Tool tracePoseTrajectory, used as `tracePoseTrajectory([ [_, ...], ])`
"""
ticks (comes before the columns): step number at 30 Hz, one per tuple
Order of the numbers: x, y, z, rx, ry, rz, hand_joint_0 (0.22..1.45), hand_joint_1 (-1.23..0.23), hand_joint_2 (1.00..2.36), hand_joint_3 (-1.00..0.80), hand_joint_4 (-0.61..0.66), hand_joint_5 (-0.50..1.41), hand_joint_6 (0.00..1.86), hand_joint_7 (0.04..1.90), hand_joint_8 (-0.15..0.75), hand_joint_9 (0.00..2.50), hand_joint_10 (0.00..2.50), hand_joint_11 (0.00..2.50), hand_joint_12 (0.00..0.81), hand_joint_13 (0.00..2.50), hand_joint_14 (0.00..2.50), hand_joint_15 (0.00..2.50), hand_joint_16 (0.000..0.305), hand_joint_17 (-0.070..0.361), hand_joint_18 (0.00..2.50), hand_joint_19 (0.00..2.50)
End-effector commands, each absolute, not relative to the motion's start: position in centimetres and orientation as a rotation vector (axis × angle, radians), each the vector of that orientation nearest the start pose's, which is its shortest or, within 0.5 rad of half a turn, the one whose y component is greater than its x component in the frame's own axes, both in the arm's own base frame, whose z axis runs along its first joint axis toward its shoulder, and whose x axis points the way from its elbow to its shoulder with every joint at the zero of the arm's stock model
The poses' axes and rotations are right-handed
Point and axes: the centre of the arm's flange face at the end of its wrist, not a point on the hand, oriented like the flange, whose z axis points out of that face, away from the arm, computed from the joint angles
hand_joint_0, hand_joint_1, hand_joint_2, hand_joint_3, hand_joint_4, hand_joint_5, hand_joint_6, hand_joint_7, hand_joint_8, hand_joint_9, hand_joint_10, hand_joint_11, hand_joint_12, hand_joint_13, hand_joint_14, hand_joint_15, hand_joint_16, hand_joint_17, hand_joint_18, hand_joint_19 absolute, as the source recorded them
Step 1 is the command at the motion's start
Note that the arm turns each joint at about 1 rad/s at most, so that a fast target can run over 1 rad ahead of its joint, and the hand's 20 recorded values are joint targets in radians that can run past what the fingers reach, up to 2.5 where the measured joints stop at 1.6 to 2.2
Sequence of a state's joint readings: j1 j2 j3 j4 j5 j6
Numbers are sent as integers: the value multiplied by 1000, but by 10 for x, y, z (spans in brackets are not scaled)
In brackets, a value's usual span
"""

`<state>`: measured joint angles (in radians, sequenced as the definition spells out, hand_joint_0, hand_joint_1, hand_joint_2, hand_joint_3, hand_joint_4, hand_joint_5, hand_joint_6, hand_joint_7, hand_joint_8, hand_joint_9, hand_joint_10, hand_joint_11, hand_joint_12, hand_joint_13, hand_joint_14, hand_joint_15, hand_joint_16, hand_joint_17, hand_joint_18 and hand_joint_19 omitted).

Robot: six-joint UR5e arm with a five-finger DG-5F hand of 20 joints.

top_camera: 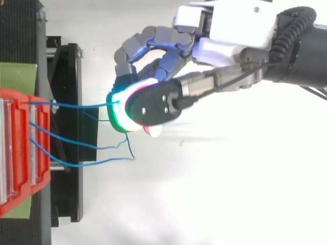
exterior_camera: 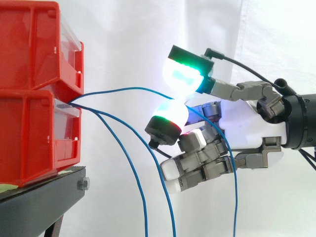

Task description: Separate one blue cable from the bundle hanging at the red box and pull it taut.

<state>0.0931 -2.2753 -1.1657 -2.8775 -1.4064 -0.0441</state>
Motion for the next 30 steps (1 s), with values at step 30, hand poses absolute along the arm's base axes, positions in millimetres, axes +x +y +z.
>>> tracePoseTrajectory([
  [30,752,-75,255,1240,1204,1085,675,-799,1009,-376,155,-197,939,1148,339,929,18,876,318,849,18,506,31,70,644,437],
])
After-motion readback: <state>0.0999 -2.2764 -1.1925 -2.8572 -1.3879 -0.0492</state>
